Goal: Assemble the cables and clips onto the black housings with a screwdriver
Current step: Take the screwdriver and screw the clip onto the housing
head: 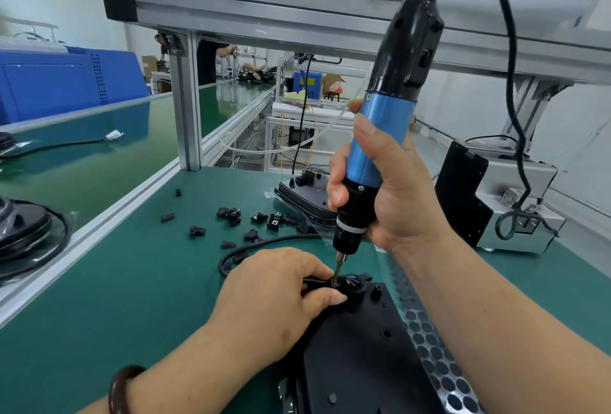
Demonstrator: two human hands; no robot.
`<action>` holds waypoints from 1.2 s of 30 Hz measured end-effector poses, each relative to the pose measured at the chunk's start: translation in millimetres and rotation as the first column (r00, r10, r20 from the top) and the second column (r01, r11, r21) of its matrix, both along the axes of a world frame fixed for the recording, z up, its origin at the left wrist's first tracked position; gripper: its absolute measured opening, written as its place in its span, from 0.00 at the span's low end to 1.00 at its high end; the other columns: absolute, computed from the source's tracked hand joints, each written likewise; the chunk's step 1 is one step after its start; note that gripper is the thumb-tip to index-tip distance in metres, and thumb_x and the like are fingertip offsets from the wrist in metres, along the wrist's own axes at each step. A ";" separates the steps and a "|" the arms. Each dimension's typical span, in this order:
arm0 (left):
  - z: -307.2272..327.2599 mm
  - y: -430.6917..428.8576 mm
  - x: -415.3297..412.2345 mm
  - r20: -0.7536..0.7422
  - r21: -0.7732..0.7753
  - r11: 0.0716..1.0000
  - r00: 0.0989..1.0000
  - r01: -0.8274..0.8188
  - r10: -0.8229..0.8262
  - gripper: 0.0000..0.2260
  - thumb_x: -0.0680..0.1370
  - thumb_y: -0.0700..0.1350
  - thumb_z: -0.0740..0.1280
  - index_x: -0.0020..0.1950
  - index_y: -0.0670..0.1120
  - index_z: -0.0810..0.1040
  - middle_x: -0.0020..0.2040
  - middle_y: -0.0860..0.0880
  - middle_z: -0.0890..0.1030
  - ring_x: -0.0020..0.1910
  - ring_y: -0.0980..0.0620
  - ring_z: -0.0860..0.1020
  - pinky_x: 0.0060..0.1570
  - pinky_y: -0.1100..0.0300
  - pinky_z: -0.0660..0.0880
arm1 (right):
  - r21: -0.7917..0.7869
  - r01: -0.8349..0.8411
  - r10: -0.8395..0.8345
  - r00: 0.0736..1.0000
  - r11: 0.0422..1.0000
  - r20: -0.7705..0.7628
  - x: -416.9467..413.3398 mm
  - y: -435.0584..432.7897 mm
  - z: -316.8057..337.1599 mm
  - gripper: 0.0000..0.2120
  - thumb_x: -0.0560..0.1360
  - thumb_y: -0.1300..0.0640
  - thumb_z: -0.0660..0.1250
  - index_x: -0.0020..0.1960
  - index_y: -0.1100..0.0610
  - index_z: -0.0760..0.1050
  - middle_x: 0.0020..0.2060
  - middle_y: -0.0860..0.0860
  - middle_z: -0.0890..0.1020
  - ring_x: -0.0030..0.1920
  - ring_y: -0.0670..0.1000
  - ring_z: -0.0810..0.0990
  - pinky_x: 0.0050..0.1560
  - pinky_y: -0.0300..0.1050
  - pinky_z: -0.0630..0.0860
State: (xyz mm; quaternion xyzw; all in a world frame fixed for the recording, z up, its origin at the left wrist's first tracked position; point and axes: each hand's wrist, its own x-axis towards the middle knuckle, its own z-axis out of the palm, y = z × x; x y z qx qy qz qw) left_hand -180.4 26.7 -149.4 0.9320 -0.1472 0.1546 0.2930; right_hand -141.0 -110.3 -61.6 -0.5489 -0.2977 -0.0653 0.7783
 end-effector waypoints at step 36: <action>2.3 -0.5 -0.6 -0.003 0.052 0.999 1.000 0.004 -0.004 0.19 0.68 0.66 0.69 0.55 0.62 0.79 0.40 0.69 0.75 0.42 0.68 0.76 0.50 0.63 0.77 | 0.008 -0.271 0.271 0.962 0.962 0.015 10.0 5.1 -9.0 0.16 0.71 0.51 0.67 0.57 0.53 0.70 0.26 0.54 0.74 0.20 0.51 0.70 0.27 0.41 0.71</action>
